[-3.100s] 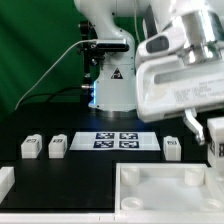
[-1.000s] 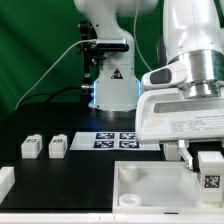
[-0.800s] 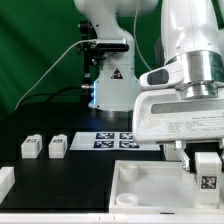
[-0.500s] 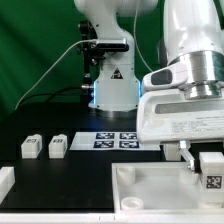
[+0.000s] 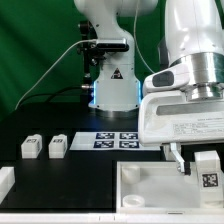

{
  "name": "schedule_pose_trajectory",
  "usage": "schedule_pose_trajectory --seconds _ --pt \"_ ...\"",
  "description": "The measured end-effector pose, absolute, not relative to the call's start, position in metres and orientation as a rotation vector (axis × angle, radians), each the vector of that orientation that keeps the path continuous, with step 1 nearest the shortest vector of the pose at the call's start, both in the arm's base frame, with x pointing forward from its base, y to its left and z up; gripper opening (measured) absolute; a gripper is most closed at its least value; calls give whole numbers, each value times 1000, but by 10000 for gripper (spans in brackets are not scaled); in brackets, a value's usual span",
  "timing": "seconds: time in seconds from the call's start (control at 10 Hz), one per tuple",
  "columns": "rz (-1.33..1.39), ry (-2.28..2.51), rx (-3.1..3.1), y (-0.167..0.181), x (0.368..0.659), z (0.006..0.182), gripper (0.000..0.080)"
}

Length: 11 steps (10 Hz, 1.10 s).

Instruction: Assemble one leg

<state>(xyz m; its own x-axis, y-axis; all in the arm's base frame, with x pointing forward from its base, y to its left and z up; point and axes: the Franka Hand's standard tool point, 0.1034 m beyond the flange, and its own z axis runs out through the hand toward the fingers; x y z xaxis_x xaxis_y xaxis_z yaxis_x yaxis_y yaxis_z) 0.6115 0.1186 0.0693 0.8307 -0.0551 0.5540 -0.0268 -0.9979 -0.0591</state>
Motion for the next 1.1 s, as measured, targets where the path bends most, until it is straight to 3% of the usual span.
schedule_pose_trajectory --seconds 0.8,0.9,1.0,1.1 --pt "-884 66 -2961 119 611 69 649" --pt "-769 68 -2973 121 610 72 649" --pt "-768 78 -2964 118 614 87 649" --pt "-735 87 -2968 115 615 85 649"
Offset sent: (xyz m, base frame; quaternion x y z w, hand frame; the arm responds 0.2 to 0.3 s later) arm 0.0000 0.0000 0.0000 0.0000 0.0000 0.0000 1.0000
